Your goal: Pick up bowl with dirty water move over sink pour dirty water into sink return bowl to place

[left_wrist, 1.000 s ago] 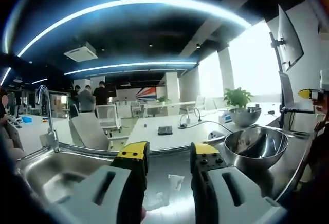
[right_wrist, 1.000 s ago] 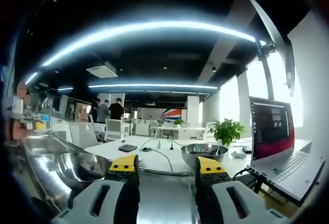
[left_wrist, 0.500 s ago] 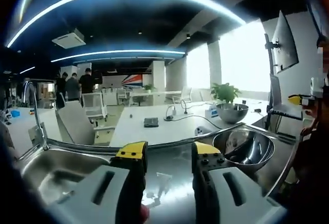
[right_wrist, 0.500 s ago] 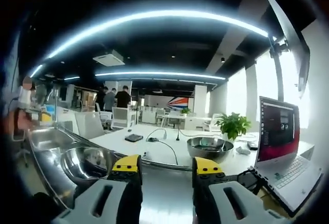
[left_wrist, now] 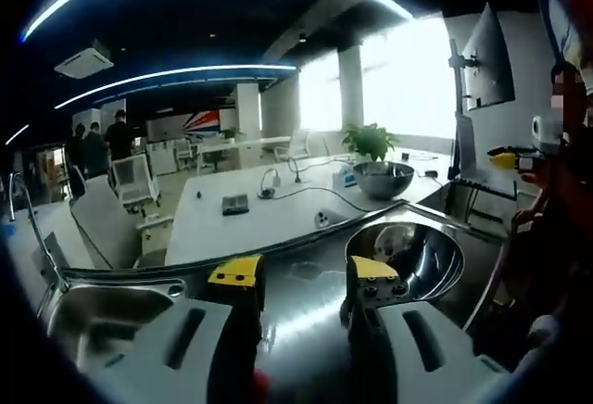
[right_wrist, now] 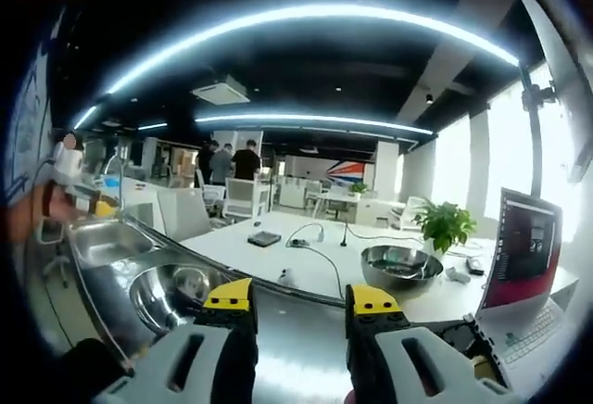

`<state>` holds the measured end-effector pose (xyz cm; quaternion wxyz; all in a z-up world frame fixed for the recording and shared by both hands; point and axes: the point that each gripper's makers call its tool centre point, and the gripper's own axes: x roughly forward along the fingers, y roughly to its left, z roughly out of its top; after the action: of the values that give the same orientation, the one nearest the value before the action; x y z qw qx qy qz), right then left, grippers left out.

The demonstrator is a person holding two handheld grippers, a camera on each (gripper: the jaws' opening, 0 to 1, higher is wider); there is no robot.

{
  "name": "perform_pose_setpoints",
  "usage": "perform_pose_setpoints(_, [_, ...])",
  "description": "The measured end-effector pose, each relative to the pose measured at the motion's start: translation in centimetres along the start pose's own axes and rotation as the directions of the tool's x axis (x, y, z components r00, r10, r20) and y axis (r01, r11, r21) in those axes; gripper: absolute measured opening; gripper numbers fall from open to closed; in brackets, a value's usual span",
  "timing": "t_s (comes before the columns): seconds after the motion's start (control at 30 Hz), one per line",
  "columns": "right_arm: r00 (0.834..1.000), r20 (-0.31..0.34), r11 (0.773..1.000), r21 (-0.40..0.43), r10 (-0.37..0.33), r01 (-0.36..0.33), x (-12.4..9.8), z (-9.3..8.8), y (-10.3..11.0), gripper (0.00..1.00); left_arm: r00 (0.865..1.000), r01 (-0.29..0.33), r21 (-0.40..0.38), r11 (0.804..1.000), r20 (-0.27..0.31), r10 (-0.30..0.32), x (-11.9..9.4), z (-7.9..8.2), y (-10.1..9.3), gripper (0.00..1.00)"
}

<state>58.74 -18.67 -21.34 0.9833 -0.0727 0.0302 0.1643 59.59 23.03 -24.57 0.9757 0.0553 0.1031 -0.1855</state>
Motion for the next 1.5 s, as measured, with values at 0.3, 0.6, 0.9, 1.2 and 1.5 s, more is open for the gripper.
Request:
perform_pose_setpoints(0.3, [0.995,-0.071,0.997,-0.028,0.064,-0.066,1.7,1.2,1.4,0.31,0.988,0.111,0.035,0.993,-0.114,-0.106,2.3,0.5,-2.3,0.28])
perform_pose_setpoints(0.6, [0.982,-0.141,0.989,-0.061,0.127,-0.137,3.6,2.3,3.0,0.31,0.969,0.16,0.058,0.985,-0.201,-0.145,4.4,0.9,-2.8,0.28])
perform_pose_setpoints(0.9, [0.953,-0.244,0.97,-0.121,0.178,-0.212,6.0,2.8,5.0,0.3,0.947,0.187,0.105,0.977,-0.284,-0.15,5.8,0.9,-2.9,0.29])
perform_pose_setpoints(1.2, [0.916,-0.332,0.942,-0.165,0.227,-0.294,7.8,2.8,8.0,0.3,0.925,0.218,0.134,0.967,-0.345,-0.16,6.9,0.7,-3.6,0.29])
perform_pose_setpoints(1.5, [0.88,-0.421,0.915,-0.226,0.217,-0.334,9.5,1.6,9.1,0.29,0.905,0.256,0.176,0.951,-0.388,-0.172,7.7,0.4,-5.0,0.29])
